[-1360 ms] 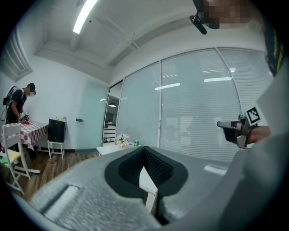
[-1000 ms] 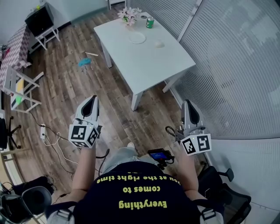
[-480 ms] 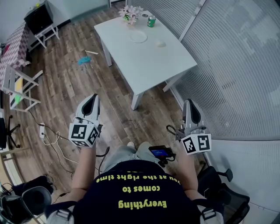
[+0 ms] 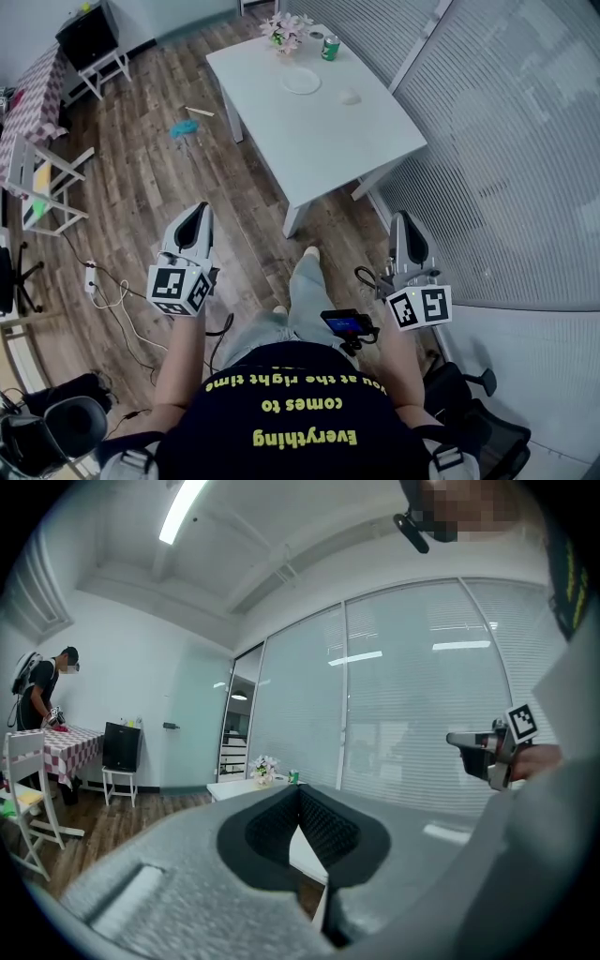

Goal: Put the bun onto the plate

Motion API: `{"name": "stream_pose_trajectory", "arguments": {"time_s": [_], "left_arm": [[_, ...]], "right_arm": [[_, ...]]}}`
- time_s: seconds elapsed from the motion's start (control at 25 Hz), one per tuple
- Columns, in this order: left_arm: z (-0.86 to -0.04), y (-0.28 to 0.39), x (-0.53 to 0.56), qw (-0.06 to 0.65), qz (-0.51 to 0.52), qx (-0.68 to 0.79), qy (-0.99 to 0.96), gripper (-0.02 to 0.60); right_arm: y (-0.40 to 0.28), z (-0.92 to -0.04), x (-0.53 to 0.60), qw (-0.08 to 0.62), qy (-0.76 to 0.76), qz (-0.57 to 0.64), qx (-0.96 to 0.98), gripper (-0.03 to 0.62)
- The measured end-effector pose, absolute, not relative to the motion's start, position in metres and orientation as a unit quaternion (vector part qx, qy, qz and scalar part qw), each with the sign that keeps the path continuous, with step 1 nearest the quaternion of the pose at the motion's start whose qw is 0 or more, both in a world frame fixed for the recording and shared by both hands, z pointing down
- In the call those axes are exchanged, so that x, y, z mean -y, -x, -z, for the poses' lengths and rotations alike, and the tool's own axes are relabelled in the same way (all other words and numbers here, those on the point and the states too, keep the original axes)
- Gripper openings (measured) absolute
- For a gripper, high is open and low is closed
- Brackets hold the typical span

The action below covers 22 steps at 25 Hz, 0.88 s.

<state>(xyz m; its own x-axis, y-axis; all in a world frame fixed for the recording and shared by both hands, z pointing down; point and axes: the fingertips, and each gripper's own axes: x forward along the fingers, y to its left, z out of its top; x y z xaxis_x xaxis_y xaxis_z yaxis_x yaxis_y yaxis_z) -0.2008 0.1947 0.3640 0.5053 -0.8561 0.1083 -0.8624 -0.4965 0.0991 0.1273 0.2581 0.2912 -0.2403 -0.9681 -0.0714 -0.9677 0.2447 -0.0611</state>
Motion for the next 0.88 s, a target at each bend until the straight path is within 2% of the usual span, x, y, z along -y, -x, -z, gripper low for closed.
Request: {"name": "stream_pose_trajectory", "arguments": {"time_s": [0.88], "left_arm": [[-0.354, 0.159, -0.084, 0.072, -0.02, 0.53, -0.845, -0.002]], "right_arm": [[-0.16, -0.279, -0.112, 0.049, 0.567, 0.006, -0.822, 0.006]]}}
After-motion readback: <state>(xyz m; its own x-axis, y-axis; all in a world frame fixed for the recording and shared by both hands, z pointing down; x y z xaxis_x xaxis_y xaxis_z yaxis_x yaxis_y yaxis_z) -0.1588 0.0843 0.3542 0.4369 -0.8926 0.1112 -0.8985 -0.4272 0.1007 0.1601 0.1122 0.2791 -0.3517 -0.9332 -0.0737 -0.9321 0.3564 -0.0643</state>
